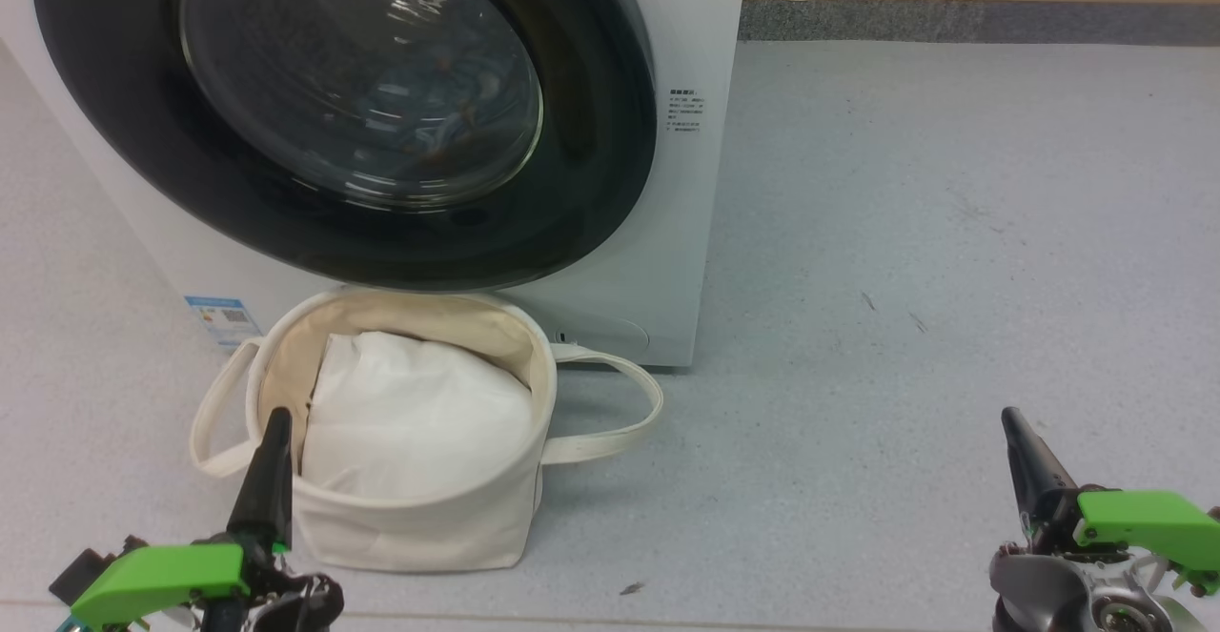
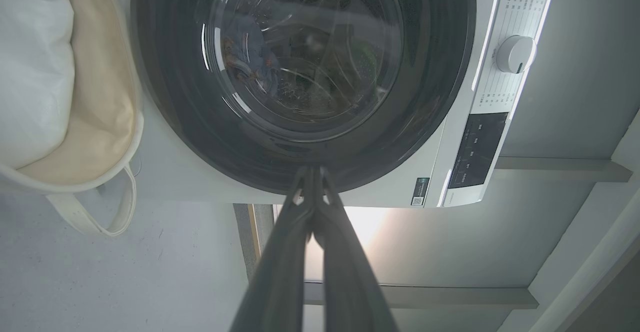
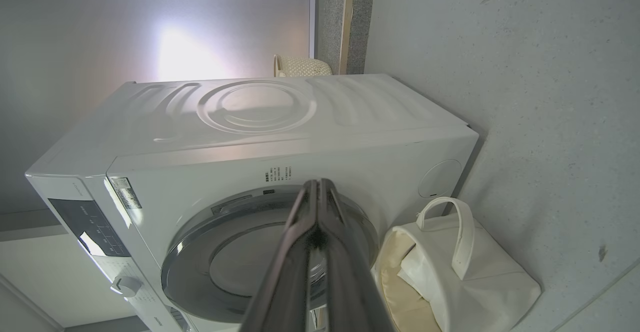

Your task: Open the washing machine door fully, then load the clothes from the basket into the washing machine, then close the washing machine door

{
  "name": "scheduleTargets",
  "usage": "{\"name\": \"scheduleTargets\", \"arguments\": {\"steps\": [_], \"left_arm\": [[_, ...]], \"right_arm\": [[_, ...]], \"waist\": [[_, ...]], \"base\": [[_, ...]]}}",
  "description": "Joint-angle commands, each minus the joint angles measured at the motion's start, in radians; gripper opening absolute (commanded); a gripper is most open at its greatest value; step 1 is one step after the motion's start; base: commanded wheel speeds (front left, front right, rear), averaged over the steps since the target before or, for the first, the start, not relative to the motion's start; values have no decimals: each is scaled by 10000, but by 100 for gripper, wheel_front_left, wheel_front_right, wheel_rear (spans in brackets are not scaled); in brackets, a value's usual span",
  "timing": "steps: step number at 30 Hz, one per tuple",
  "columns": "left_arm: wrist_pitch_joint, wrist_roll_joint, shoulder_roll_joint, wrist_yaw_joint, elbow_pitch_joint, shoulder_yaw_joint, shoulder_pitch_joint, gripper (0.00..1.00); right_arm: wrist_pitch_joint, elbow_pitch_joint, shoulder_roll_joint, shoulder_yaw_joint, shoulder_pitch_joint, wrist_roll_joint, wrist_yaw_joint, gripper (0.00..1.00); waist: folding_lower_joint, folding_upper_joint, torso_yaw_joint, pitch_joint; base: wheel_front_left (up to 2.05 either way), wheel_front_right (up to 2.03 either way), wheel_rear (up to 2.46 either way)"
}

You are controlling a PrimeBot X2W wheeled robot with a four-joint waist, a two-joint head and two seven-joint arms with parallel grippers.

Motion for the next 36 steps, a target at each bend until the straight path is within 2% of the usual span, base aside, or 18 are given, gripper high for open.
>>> {"name": "scheduleTargets", "arguments": {"steps": [1, 36], "left_arm": [[63, -35, 51, 8, -431, 353, -184, 0], [62, -36, 51, 8, -432, 353, -184, 0]], "right_arm": [[-113, -364, -296, 99, -428, 81, 2, 0], [-121, -366, -303, 103, -429, 88, 2, 0]], "waist": [[0, 0, 0, 0], [0, 0, 0, 0]], "base": [[0, 0, 0], [0, 0, 0]]}}
